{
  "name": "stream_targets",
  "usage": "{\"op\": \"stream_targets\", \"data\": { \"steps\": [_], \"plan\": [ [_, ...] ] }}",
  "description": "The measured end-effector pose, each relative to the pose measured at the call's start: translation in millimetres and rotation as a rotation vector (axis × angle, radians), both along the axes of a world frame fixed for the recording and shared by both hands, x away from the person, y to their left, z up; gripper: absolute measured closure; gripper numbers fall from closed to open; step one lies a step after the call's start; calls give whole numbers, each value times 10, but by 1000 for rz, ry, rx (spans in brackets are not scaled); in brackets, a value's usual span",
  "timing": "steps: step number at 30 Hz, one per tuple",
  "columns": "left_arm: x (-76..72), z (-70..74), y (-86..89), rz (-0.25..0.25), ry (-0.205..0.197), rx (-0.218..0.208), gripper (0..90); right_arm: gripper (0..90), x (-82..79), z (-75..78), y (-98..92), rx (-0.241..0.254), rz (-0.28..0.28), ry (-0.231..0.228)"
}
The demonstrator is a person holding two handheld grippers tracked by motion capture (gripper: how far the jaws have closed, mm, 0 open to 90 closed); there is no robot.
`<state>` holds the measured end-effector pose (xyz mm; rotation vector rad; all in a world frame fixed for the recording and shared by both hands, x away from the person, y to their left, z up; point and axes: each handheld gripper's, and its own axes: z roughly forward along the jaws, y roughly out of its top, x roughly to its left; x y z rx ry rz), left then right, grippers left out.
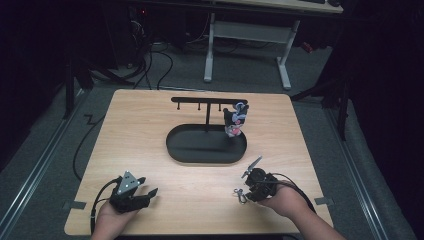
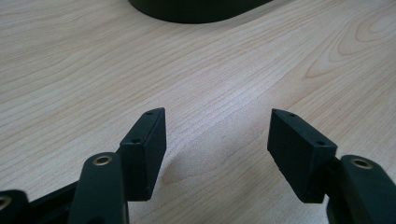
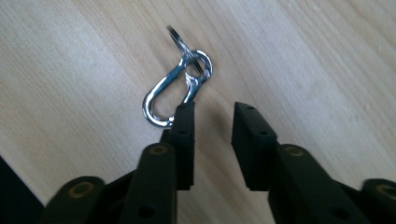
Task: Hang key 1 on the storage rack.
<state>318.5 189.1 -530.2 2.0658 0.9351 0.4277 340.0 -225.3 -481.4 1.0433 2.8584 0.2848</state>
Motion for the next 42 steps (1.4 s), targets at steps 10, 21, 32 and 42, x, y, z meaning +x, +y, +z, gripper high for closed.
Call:
{"op": "stream_targets", "data": {
  "steps": [10,21,32,42],
  "plan": [
    [4,-11,-17,-13,10,10,380,788,92,-5,154,-21,80,8],
    [10,-27,-24,-17,16,17,379,889,128,5,228,-15,119,12],
    [6,-36,-42,-29,22,26,378,850,145,45,298,2,117,4],
    [9,-35,-39,-31,23,24,377,893,157,15,317,-13,99,10]
  ]
}}
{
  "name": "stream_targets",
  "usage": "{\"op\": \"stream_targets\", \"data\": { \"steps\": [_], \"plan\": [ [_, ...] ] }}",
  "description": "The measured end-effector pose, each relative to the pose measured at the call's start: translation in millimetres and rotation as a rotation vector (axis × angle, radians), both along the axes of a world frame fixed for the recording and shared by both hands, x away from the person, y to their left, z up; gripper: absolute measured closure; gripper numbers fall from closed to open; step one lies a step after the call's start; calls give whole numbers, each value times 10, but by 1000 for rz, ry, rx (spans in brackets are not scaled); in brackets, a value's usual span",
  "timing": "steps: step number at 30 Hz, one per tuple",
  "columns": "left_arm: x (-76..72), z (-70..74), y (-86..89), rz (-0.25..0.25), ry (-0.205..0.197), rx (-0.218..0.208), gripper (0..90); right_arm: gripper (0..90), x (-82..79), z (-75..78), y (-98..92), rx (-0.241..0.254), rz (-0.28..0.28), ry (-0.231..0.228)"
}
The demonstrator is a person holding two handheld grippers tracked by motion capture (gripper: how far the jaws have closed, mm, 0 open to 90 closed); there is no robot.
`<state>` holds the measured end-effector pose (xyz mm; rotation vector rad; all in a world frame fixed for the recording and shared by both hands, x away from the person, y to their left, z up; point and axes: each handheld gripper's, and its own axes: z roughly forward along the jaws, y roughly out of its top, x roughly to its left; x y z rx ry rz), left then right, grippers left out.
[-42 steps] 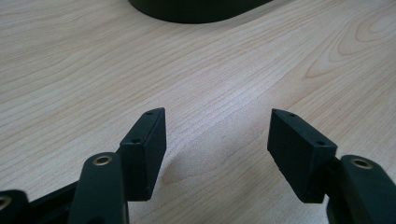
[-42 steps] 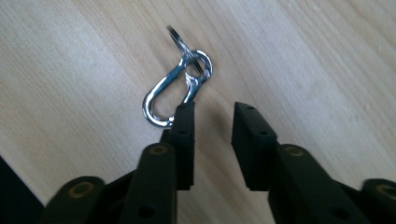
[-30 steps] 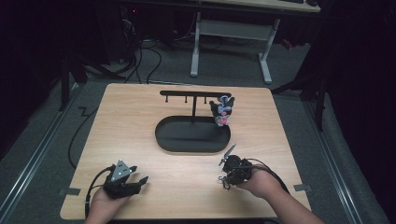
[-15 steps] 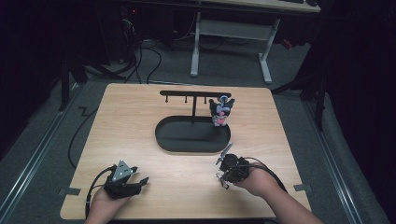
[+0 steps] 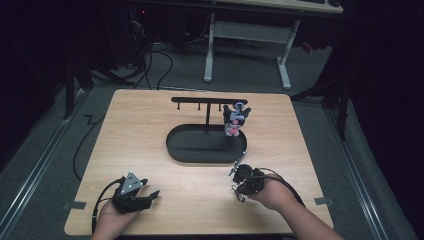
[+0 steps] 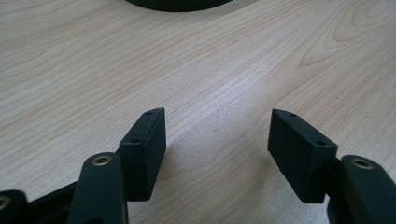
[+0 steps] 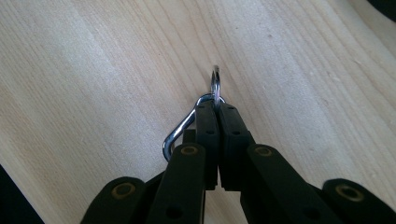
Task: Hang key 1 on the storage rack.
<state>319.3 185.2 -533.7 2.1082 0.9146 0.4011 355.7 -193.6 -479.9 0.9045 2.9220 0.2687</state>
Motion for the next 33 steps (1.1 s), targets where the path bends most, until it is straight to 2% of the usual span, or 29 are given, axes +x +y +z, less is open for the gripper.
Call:
{"op": "stream_targets", "data": {
  "steps": [6,17,27,33],
  "plan": [
    [-3,3,-1,0,-1,-1,377,893,2,76,-53,23,-33,18],
    [-9,7,-12,-5,-2,-2,377,896,-81,322,-249,47,-88,34],
    [-16,18,-10,-3,-16,-9,377,895,-80,552,-335,44,-130,25],
    [-22,36,-2,1,-26,-17,377,895,-40,604,-362,40,-155,36]
  ]
}}
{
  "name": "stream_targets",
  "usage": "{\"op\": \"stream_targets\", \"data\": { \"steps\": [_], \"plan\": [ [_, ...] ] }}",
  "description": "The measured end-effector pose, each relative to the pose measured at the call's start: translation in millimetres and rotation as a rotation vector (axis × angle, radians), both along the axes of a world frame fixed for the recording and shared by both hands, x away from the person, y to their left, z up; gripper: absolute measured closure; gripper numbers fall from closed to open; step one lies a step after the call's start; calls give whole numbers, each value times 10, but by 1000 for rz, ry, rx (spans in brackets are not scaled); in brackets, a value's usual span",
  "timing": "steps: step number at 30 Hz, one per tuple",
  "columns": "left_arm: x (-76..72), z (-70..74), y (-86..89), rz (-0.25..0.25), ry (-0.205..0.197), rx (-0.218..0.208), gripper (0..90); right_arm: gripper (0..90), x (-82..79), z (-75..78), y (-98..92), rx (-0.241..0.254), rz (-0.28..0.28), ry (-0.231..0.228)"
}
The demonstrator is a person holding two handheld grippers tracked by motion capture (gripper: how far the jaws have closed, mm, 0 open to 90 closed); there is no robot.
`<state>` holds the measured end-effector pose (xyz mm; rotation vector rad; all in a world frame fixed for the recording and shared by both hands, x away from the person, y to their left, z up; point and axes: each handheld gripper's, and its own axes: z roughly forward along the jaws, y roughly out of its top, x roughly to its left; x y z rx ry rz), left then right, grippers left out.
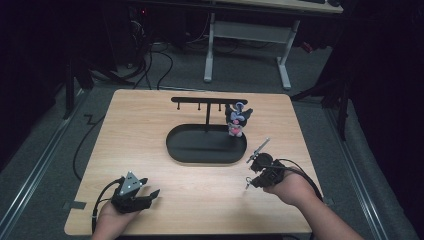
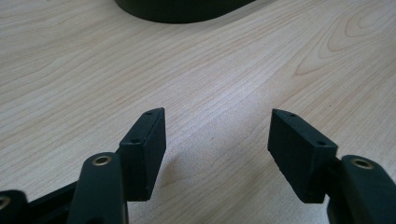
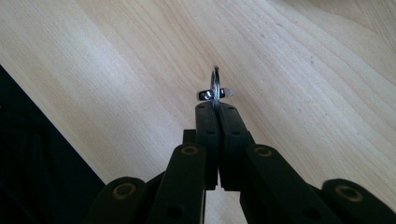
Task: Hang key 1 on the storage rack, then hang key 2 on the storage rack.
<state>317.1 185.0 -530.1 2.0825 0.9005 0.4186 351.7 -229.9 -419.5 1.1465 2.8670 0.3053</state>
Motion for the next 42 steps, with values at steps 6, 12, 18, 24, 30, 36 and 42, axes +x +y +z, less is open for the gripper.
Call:
{"op": "stream_targets", "data": {
  "steps": [6,12,18,24,30,36,42],
  "plan": [
    [-2,2,-1,-5,2,-1,377,895,54,20,18,-3,-9,8],
    [1,4,-2,-5,-2,-2,376,895,146,69,60,0,-16,16],
    [-40,0,13,-8,-3,1,375,894,267,117,127,10,-1,25],
    [-71,28,100,25,-11,-14,360,894,363,122,155,21,5,20],
    [-84,14,130,40,-16,-9,353,894,436,217,173,8,-5,4],
    [-106,20,145,33,-9,-14,355,894,545,378,237,12,-1,-13],
    [-110,21,152,29,-9,-12,355,894,734,537,359,11,0,-6]
  ]
}}
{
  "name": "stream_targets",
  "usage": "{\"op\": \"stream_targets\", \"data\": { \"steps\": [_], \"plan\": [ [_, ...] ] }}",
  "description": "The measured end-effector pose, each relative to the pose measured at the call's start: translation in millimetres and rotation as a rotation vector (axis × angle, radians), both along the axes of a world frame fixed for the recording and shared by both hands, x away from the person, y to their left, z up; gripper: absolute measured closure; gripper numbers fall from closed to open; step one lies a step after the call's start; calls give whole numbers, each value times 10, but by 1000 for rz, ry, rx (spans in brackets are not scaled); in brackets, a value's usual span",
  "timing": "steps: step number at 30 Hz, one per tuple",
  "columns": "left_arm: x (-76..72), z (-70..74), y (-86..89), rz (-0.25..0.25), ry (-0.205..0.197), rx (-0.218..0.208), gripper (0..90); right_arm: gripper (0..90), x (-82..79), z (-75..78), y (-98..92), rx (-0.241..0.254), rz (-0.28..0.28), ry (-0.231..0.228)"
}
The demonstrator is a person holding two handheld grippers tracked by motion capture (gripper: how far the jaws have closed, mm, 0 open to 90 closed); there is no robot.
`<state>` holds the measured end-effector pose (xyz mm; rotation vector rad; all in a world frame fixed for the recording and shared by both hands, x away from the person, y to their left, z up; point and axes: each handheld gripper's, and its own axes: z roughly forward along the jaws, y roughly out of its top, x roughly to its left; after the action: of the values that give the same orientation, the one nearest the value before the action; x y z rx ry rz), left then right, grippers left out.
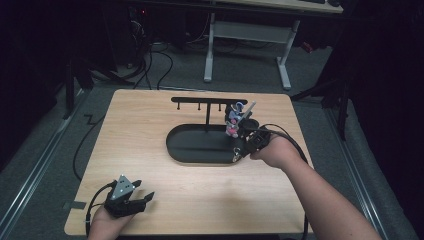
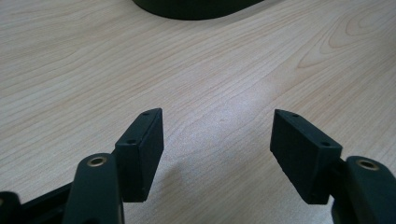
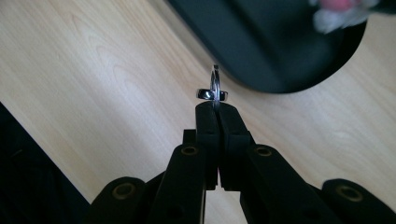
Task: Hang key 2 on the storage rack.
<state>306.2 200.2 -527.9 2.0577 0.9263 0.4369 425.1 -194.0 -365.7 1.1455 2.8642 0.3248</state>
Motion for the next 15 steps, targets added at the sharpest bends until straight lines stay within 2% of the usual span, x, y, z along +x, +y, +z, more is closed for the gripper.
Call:
{"op": "stream_targets", "data": {
  "steps": [7,11,13,14,15],
  "plan": [
    [13,-6,8,-1,2,-9,355,895,209,143,116,-4,7,-2],
    [9,-7,12,-1,1,-15,355,894,272,227,188,-10,-3,-5],
    [9,-10,17,-2,4,-13,355,895,294,259,212,3,-5,-4],
    [7,-13,19,0,5,-12,355,894,316,278,226,1,12,-9],
    [2,-14,24,-1,7,-13,355,894,315,287,242,4,-8,-5]
  ]
}}
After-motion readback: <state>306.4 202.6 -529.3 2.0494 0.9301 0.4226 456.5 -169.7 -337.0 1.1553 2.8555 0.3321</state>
